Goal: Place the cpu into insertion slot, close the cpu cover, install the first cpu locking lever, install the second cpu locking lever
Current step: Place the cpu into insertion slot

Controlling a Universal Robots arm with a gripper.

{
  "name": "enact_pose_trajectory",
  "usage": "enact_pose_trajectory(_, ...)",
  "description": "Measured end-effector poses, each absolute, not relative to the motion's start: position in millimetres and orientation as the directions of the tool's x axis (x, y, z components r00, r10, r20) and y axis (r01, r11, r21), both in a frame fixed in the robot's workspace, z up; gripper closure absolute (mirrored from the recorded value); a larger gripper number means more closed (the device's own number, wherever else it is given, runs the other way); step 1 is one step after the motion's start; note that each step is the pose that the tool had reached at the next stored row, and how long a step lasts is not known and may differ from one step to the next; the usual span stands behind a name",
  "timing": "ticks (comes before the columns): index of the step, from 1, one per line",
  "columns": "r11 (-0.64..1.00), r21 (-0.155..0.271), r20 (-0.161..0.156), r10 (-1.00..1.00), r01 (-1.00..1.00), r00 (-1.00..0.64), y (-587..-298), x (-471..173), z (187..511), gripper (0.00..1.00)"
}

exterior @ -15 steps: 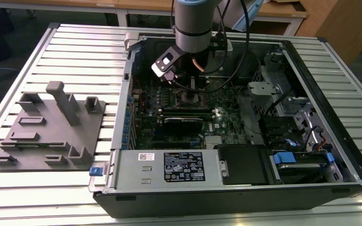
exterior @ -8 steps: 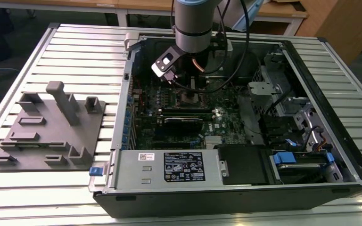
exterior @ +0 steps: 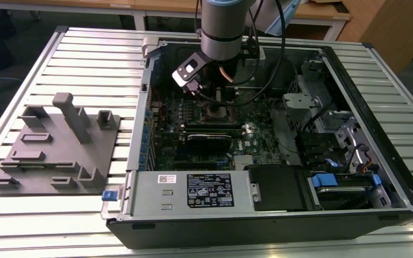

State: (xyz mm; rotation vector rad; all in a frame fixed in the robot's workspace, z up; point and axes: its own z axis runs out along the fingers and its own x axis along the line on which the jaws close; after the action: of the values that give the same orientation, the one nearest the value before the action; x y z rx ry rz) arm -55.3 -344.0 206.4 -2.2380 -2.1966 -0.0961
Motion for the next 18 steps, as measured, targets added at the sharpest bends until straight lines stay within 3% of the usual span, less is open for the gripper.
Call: enact_pose_trajectory(18,-0.046,0.039,0.047,0.998,0.998,0.045,-343.9,-50.3,202.1,0.89)
